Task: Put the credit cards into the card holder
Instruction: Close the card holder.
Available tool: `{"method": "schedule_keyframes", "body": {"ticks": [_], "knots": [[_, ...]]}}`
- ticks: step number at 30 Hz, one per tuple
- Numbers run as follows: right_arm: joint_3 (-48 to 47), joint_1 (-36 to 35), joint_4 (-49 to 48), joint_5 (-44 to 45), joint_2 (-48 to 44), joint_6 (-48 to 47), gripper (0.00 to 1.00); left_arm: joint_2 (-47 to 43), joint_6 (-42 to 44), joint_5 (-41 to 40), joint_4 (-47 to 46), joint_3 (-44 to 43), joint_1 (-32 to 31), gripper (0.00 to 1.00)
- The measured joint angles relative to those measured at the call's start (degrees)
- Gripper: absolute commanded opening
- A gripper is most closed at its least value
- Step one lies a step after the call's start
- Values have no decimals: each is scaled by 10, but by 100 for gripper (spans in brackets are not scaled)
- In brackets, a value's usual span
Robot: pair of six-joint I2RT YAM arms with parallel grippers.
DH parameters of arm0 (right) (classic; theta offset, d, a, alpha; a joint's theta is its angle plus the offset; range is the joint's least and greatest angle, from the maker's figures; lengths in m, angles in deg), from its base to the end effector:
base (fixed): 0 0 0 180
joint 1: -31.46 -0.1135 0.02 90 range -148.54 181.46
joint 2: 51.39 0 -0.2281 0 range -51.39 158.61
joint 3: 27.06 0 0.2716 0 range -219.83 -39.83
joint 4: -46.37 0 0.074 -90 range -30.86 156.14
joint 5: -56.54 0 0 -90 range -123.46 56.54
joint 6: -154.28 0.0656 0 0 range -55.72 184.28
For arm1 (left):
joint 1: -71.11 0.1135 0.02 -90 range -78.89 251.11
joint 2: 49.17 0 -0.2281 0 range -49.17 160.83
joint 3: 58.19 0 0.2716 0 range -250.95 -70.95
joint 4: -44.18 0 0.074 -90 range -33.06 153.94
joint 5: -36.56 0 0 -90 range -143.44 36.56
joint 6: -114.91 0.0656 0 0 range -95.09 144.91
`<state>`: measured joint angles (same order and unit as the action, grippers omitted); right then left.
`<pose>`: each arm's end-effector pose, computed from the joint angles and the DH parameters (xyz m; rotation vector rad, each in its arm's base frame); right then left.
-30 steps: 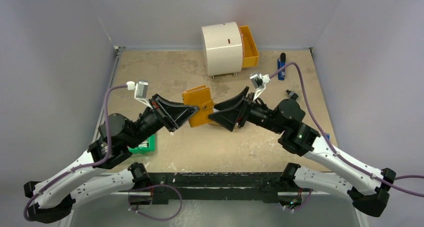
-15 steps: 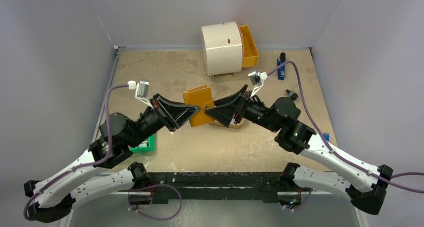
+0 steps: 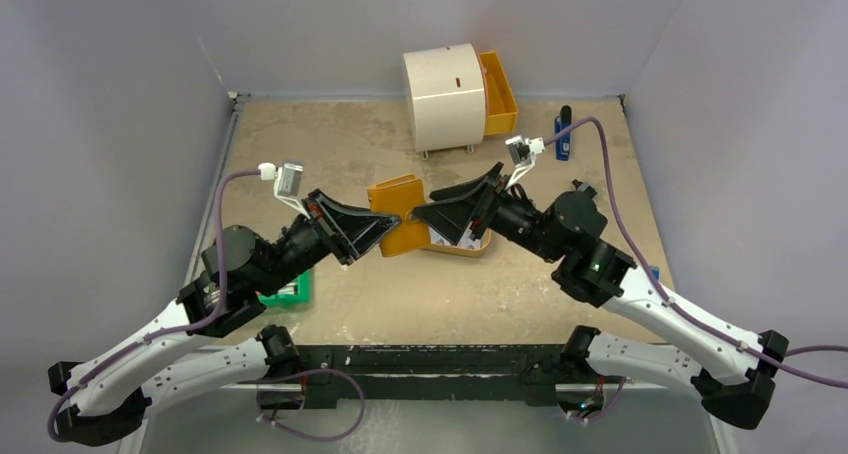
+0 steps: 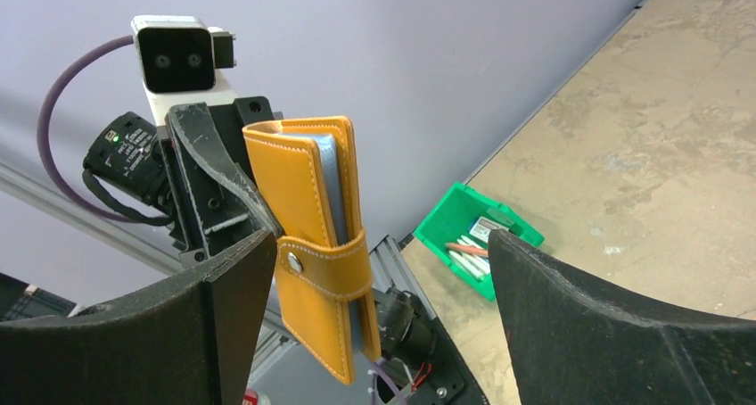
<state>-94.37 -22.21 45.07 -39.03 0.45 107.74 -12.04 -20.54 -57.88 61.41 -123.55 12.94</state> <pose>0.1573 0.2247 0.4055 -0.2213 1.4211 1.4942 0.1173 -0.1794 0.4063 0.0986 1.5383 -1.4312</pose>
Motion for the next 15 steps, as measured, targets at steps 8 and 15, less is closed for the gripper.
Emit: {"method": "schedule_keyframes", "body": {"ticks": [8,15], "knots": [[-19,0,9,-10,30,0,87,0,0,0,6,0,0,0],[-32,0,23,-17,43,-5,86,-1,0,0,12,0,0,0]]}}
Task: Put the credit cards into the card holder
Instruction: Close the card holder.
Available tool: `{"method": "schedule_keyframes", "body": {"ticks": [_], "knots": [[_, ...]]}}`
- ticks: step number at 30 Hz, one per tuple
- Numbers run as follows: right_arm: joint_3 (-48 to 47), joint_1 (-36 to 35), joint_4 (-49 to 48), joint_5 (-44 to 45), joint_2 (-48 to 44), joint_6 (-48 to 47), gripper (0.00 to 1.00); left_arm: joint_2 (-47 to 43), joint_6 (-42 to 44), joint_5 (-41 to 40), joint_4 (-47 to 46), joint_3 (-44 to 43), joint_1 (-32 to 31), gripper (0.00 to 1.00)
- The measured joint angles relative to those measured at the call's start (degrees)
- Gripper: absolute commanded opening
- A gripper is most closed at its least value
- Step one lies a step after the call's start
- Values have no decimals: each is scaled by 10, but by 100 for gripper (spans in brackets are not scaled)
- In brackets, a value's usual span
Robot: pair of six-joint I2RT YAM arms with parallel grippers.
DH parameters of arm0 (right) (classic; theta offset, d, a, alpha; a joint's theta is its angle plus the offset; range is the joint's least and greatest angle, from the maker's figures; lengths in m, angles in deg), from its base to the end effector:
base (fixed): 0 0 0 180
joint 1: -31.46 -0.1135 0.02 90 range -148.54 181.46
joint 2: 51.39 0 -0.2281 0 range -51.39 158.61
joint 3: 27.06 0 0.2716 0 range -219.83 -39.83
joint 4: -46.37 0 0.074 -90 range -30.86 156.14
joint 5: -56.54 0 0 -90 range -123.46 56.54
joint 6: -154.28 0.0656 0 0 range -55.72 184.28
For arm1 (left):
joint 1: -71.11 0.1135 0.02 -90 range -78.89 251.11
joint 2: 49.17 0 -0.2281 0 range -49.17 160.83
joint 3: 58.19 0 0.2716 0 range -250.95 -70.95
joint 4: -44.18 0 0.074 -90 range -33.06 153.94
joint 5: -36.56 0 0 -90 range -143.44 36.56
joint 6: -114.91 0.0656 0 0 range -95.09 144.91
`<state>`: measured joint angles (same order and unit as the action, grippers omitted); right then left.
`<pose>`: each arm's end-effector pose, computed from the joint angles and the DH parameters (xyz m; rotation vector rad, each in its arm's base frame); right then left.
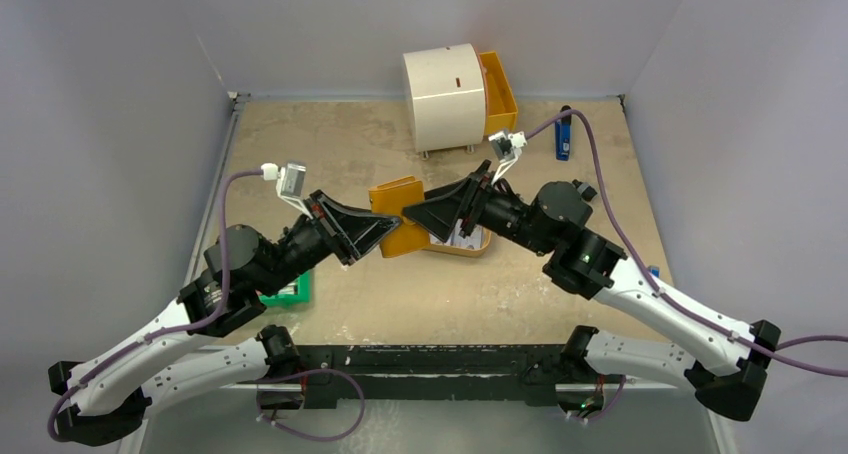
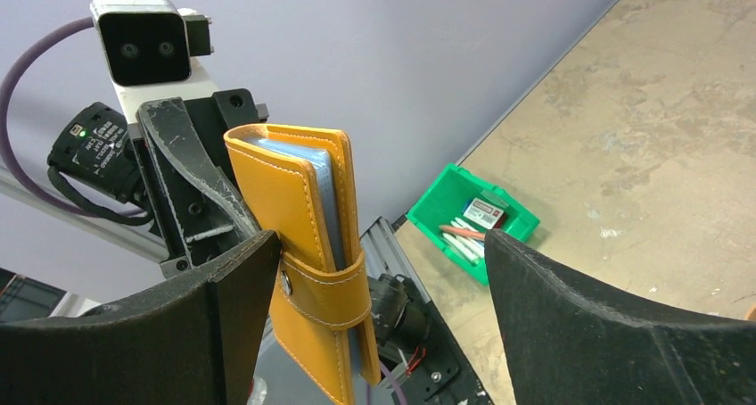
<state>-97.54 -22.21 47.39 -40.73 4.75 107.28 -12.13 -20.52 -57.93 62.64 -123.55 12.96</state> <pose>0.1659 0.2397 0.4022 -0.2600 1.4854 1.4832 0.1175 -0.1794 0.4036 0.1006 1.5589 -1.4198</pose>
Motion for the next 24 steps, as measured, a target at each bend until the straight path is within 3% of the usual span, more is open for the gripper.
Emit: {"method": "schedule_keyframes", "body": {"ticks": [8,18,24], "knots": [[-7,0,20,0,-9,-6,87,-3,2,-2,3,0,0,0],[29,0,9,-60,-117,-32,82,-19,5,-1,-4,0,0,0],[47,0,-29,-107,-82,-31,80,-14,-9,18,-58,0,0,0]]}}
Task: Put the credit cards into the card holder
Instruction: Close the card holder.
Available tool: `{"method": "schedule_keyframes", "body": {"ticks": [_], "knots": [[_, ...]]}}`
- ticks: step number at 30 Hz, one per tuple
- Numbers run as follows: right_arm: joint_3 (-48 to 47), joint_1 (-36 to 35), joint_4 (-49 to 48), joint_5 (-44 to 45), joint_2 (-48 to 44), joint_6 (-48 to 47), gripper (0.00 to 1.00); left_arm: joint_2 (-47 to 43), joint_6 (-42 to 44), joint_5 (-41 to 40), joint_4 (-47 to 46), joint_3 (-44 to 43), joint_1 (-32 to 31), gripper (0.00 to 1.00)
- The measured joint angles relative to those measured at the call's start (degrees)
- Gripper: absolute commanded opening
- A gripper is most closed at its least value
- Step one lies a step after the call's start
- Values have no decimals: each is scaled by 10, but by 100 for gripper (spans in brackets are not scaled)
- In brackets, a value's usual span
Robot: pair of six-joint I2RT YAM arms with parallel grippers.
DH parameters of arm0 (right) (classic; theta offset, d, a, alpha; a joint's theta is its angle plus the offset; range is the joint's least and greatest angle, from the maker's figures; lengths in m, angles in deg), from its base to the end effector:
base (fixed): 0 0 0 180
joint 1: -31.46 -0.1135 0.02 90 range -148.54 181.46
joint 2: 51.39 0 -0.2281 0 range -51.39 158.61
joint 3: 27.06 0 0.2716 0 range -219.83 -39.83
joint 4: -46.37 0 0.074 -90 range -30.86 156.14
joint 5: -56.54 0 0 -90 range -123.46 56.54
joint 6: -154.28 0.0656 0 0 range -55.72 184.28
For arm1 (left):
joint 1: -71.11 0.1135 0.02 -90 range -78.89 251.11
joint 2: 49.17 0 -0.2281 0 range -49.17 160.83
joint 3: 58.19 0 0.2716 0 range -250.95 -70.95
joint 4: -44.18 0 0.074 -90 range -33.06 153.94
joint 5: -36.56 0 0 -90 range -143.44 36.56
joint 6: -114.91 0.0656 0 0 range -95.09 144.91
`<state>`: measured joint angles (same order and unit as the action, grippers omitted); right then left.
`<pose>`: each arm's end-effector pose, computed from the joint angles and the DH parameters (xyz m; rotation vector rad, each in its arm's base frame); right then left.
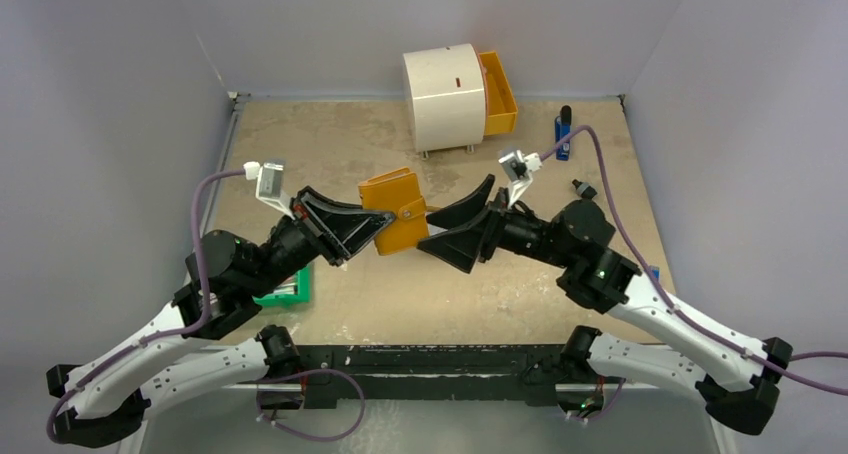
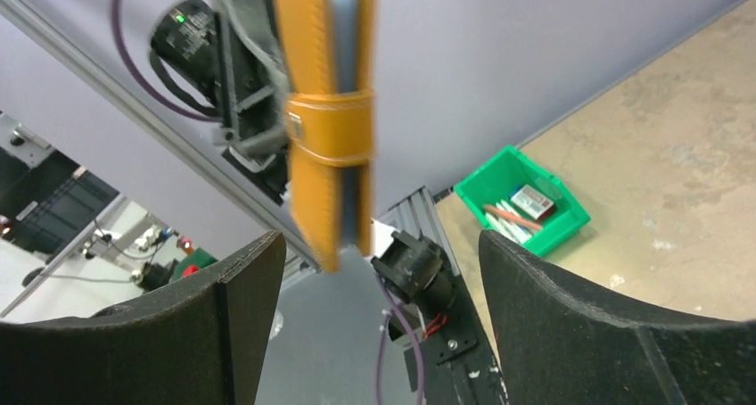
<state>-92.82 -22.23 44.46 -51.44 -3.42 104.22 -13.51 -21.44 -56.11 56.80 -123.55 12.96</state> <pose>0.1343 0.2169 0.4119 -0.4741 1.3359 1.5819 0.1102 -0.1716 0.4220 0.1025 1.4318 -1.5149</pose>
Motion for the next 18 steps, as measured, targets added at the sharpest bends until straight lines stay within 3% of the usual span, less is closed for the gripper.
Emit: {"method": "schedule_keyframes", "body": {"ticks": [11,18], "knots": [[62,0,-140,-59,33,56,77,13,-16,29,-32,0,0,0],[66,0,-204,-60,33,77,55,14,-26,38,-37,0,0,0]]}}
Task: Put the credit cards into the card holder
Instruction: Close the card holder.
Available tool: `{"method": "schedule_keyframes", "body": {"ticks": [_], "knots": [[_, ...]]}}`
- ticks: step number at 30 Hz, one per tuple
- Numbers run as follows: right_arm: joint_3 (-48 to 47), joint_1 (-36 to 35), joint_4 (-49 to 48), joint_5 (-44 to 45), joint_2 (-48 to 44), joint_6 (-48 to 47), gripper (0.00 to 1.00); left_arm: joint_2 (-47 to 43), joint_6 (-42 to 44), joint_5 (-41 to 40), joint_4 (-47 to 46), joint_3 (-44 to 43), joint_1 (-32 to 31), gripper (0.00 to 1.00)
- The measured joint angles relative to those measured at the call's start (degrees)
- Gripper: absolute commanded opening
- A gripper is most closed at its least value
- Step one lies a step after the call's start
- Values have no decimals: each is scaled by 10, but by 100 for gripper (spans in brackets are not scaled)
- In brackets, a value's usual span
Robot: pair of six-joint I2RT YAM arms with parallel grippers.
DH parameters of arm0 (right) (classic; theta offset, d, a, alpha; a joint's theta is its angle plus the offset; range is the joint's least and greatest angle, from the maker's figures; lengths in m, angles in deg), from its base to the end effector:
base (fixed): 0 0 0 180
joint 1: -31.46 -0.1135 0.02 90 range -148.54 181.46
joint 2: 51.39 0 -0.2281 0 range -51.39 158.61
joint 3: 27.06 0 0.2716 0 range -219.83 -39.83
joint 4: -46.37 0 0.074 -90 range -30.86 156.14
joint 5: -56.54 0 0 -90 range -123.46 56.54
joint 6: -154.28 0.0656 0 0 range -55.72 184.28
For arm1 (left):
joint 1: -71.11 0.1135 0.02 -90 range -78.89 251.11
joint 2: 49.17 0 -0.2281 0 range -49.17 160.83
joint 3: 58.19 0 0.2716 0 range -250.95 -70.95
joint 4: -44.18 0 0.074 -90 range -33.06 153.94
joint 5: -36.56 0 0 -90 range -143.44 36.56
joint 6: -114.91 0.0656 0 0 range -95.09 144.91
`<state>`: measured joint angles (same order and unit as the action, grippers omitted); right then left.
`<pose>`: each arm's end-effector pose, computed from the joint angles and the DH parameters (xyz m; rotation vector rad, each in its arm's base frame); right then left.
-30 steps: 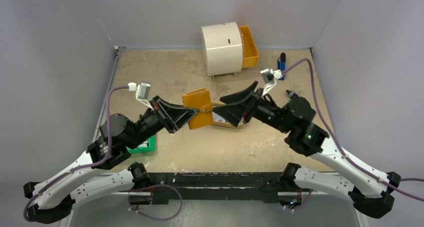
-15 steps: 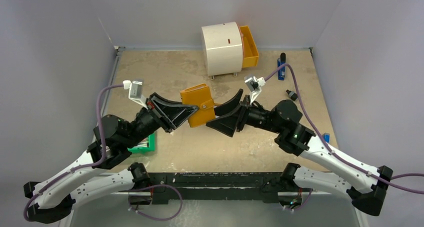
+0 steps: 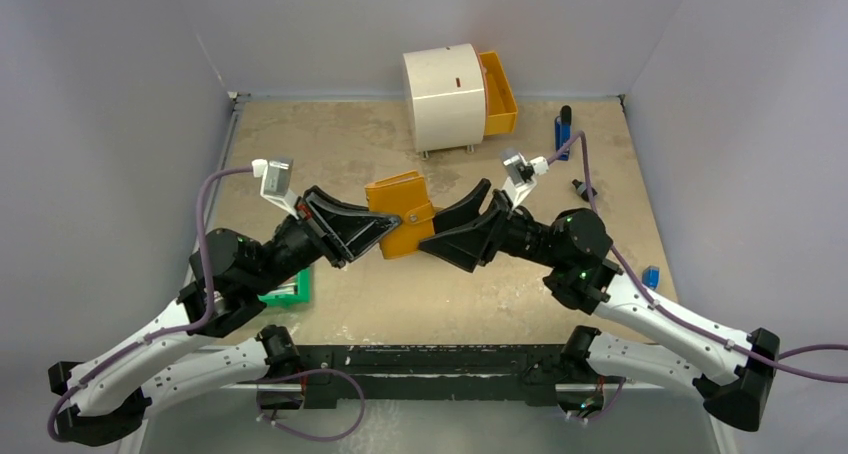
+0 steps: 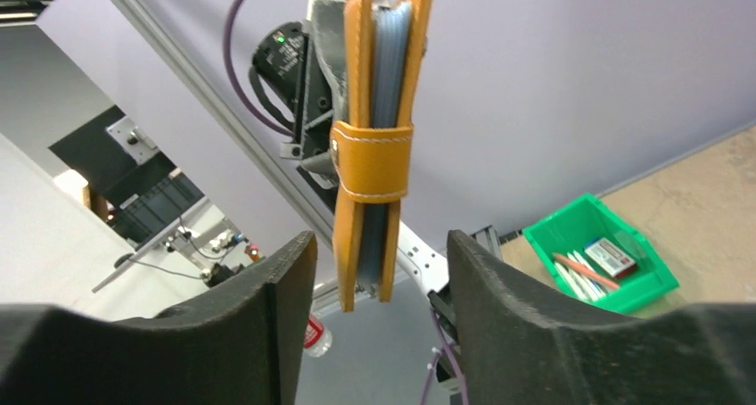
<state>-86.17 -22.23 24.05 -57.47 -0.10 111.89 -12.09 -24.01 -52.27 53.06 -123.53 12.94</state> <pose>0.1338 0.2271 0.3957 -0.5074 1.1775 1.7777 0.1091 -0.1782 0.4259 0.1340 1.4038 -1.6097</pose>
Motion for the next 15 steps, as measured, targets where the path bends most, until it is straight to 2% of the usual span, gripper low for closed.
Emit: {"method": "schedule_keyframes", "body": {"ticks": [3,9,10,11,14,15], "knots": [[6,0,-29,1,1,8,47,2,0,5,-8,4,0,0],[9,0,-57,2,14,21,5,14,0,16,-12,9,0,0],[10,0,-58,2,15,28,0,15,1,16,-12,10,0,0],[10,0,-58,2,15,28,0,15,1,16,-12,10,0,0],[10,0,-38,7,9,26,0,12,5,11,-4,10,0,32],[10,-1,-15,16,3,20,0,10,10,1,10,9,-1,39]]}}
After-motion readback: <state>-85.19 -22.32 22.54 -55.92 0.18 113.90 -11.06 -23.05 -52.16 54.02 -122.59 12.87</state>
